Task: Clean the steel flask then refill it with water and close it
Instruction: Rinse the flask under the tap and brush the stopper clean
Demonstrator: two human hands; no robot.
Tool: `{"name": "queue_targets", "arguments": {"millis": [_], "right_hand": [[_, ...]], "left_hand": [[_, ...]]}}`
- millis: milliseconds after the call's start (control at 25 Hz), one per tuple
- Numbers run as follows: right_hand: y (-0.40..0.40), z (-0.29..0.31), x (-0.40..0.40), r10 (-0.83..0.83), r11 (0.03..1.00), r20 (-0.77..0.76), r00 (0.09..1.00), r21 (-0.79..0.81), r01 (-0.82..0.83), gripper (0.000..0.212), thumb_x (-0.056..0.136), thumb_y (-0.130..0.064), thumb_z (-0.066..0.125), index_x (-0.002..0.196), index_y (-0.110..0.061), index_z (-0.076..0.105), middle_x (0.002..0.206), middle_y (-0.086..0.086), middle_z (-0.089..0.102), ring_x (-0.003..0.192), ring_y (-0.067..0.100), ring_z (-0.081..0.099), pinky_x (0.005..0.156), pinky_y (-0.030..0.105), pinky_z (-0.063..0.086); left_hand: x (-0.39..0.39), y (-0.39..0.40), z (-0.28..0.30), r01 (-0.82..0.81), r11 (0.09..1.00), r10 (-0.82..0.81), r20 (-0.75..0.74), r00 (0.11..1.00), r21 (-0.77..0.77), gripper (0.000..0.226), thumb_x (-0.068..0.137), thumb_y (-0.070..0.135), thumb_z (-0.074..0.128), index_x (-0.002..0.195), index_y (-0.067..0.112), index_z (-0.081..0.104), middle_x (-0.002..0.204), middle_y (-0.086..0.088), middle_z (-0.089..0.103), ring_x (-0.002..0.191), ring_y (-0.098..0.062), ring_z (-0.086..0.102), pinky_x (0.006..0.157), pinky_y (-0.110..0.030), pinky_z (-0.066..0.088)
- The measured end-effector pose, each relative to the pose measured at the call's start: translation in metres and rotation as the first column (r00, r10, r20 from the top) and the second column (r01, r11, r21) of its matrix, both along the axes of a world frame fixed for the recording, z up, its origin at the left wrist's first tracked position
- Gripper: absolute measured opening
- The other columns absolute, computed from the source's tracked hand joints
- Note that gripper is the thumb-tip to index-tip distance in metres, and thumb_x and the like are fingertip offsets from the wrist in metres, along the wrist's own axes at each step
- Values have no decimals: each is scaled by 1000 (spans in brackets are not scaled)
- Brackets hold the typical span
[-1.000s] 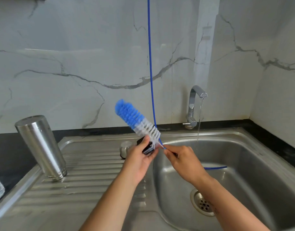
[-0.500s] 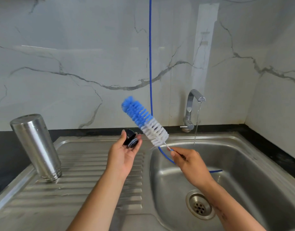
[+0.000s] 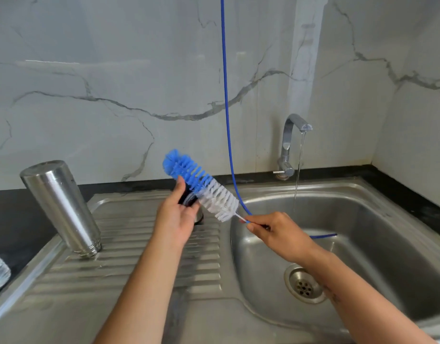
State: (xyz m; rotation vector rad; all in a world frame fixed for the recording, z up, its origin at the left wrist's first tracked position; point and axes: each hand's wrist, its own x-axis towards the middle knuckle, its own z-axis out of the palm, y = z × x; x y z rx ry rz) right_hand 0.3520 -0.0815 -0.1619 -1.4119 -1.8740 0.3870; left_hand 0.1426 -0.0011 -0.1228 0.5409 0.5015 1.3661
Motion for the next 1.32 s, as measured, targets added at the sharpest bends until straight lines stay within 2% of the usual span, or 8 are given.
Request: {"name": "queue_targets", "arguments": {"millis": [160,320,480,680,840,1000,1200,1320], "right_hand": [[-1,6,-1,-65,997,-44,997,43,67,21,104,-20,58,93,-13,74,53,-6,34,55,12,28,51,19,29],[-7,3,9,27,1000,-55,998,-2,-27,24,104,-23,58,97,-10,77,57,-10,34,55,8,29,53,19,28],[2,9,-4,-61,993,-129,990,92,73,24,105,-25,57,120,-29,76,64,-11,37,62,6,29,57,25,33],[-1,1,11,-124,989,-304,944,42,144,22,104,-23,59,111,-29,79,65,-11,37,64,6,30,58,22,29],[0,-5,12,-144,989,-137,980,12,147,22,104,-26,57,110,-14,75,65,-6,42,64,6,32,58,27,32],[-1,3,-8,-118,993,-129,985,13,120,21,104,-21,58,111,-24,78,50,-8,39,52,12,33,52,18,32],[-3,8,-12,-54,998,-36,998,-19,54,19,103,-18,60,92,-16,76,52,-7,36,51,10,34,53,17,32],[-6,13,-12,-26,1000,-107,994,2,27,26,104,-18,59,90,-32,77,52,-8,34,52,9,31,51,17,29]], "left_hand": [[19,-16,-3,102,995,-100,-158,982,2,13,98,9,58,106,7,68,99,-7,77,98,-19,71,87,-34,62],[0,-7,6,59,998,-59,-17,998,28,25,97,12,59,119,3,65,113,-11,74,107,-24,70,98,-41,57],[26,-27,-4,206,979,-204,-150,967,-8,19,100,15,57,113,8,68,114,-12,74,105,-22,70,103,-39,52],[10,-8,-7,52,994,-68,-156,985,-101,25,81,26,73,103,15,66,102,-7,69,98,-21,65,88,-32,54],[10,-6,-7,64,988,-59,39,997,-142,19,99,19,61,110,3,65,110,-18,70,109,-30,67,98,-40,53],[27,-17,-10,104,994,-106,-182,978,-20,41,81,18,73,119,4,67,119,-14,73,104,-21,72,88,-32,61],[2,2,-1,5,1000,-5,-12,1000,15,24,95,21,62,112,5,69,110,-11,75,103,-22,71,98,-40,56],[16,-14,-8,108,994,-107,-74,991,6,21,100,17,59,116,6,68,120,-14,72,113,-28,69,93,-39,58]]}}
